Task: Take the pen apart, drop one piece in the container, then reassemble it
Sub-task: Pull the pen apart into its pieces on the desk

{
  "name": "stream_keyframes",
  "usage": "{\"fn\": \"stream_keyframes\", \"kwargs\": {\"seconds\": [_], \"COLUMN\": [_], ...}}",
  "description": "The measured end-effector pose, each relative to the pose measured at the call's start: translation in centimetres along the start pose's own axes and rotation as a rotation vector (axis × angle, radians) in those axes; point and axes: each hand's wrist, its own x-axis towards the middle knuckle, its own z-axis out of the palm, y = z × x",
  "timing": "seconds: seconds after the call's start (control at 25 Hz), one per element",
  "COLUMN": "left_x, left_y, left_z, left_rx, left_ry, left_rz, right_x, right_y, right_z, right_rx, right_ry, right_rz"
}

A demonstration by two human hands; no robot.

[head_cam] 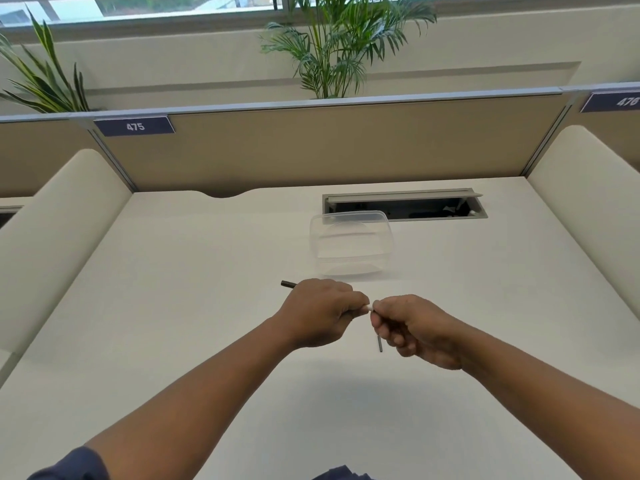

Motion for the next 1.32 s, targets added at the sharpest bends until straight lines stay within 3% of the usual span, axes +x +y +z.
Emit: {"fn": "stream_keyframes", "kwargs": {"seconds": [0.16,0.32,0.36,0.4,0.44,0.56,0.64,0.72,0.8,0.88,1.0,1.08,1.12,1.24,1.32], "left_x": [0.0,0.4,0.4,0.4,0.2,0.1,0.0,0.0,0.1,0.2,0.5,0.5,0.5,0.5,0.4], "left_y": [0.3,0.9,1.0,1.1,1.0,0.4,0.4,0.4,0.2,0.2,0.0,0.0,-0.1,-0.4,-0.4], "left_z": [-0.3,-1.1,-1.1,-0.8,-0.6,0.3,0.3,0.2,0.1,-0.2,-0.6,-0.5,-0.4,0.1,0.3], "left_rx": [-0.125,-0.335,-0.337,-0.308,-0.252,-0.075,-0.009,0.026,-0.006,-0.102,-0.265,-0.261,-0.227,-0.142,-0.108], "left_ry": [-0.102,-0.273,-0.265,-0.228,-0.173,-0.055,-0.002,0.002,-0.04,-0.104,-0.234,-0.214,-0.177,-0.094,-0.064], "left_rz": [-0.102,-0.281,-0.273,-0.238,-0.194,-0.108,-0.065,-0.038,-0.052,-0.086,-0.187,-0.167,-0.138,-0.079,-0.057], "right_x": [0.2,1.2,1.4,1.4,1.2,0.4,0.1,-0.1,-0.2,-0.2,0.7,1.1,1.1,0.8,0.6], "right_y": [0.8,2.7,3.0,3.2,3.0,0.9,-0.1,-0.5,-0.6,-0.3,1.2,2.0,2.1,1.0,0.5], "right_z": [0.2,-1.5,-1.8,-1.6,-1.1,0.3,0.2,-0.1,-0.1,0.3,-0.5,-1.1,-0.9,0.1,0.2], "right_rx": [-0.37,-1.193,-1.301,-1.271,-1.076,-0.175,0.055,0.065,-0.091,-0.385,-1.118,-1.278,-1.145,-0.281,-0.02], "right_ry": [0.199,0.411,0.454,0.458,0.429,0.194,0.042,-0.042,-0.012,0.092,0.295,0.341,0.333,0.19,0.096], "right_rz": [-0.267,-0.748,-0.818,-0.802,-0.71,-0.201,0.032,0.089,0.015,-0.149,-0.451,-0.568,-0.555,-0.249,-0.075]}}
